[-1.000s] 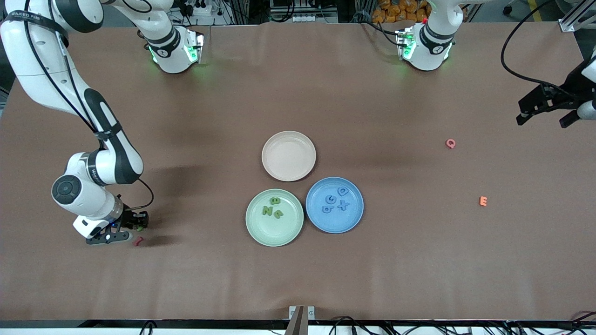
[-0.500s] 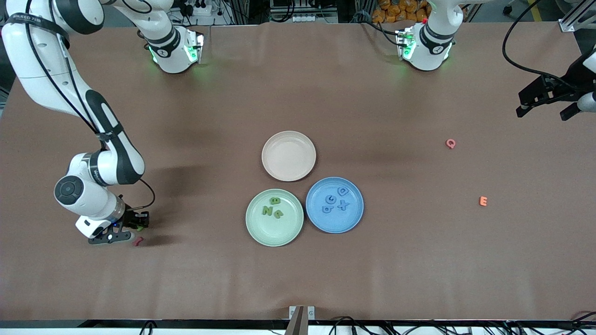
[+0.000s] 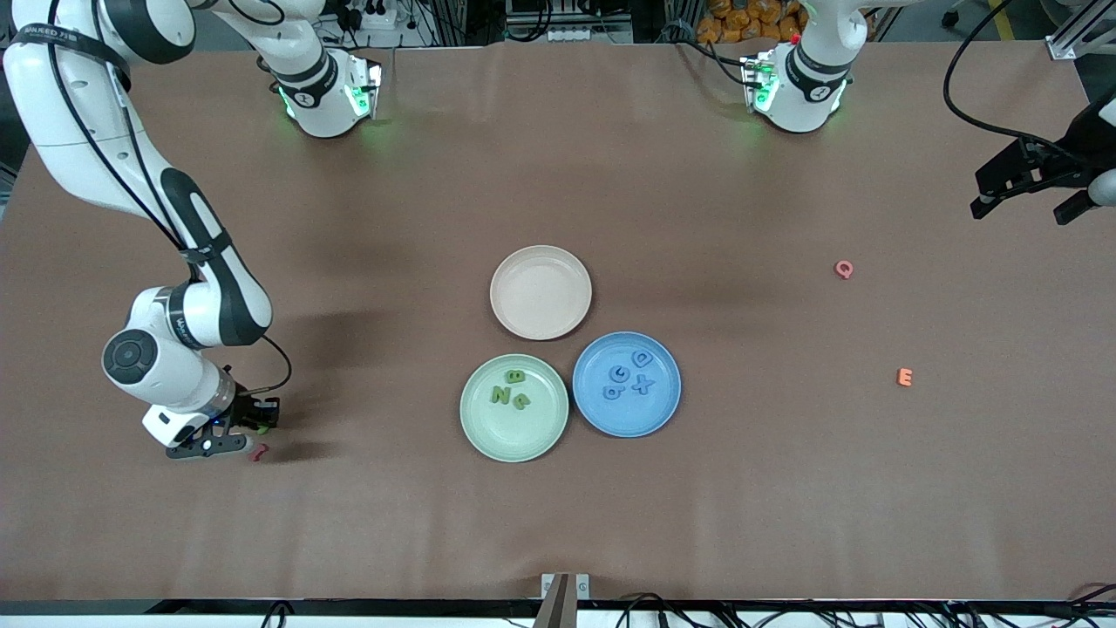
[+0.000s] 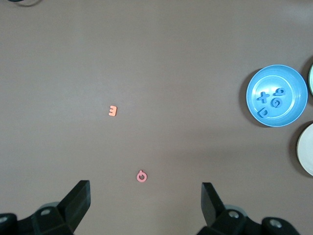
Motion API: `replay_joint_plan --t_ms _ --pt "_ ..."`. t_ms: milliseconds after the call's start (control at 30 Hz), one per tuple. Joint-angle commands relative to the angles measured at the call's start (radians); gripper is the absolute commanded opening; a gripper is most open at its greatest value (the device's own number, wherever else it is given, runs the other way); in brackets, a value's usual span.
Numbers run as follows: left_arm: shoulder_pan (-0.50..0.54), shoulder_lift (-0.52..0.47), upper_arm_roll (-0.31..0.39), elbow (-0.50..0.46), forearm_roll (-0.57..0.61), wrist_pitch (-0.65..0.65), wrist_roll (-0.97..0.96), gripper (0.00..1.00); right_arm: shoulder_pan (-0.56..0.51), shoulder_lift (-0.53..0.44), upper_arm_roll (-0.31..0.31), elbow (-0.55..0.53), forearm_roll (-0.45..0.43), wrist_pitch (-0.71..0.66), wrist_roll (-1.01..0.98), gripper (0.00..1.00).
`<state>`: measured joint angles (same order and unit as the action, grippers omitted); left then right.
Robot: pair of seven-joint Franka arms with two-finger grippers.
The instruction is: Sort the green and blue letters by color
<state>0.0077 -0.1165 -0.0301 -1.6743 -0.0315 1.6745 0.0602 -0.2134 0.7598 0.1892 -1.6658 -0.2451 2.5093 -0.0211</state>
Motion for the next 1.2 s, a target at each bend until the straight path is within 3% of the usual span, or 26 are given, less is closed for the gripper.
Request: replay_joint_plan --t_ms 0,600,900,1167 --pt "0.011 0.005 -0.01 0.022 0.009 -0.022 -0.005 1.0 0.012 -0.016 0.027 0.023 -0.013 -0.058 0.073 0.0" --pt "0.011 0.008 -0.008 0.021 0.015 -0.022 -0.008 1.0 0.04 -0.019 0.207 0.136 -0.014 -0.248 0.414 0.0" --pt "0.011 0.026 -0.008 0.019 0.019 -0.022 -0.01 1.0 0.173 -0.013 0.211 0.221 -0.013 -0.322 0.663 0.0" --pt "0.009 0.047 -0.01 0.027 0.027 -0.022 -0.006 1.0 0.27 -0.005 0.211 0.235 -0.016 -0.313 0.828 0.0"
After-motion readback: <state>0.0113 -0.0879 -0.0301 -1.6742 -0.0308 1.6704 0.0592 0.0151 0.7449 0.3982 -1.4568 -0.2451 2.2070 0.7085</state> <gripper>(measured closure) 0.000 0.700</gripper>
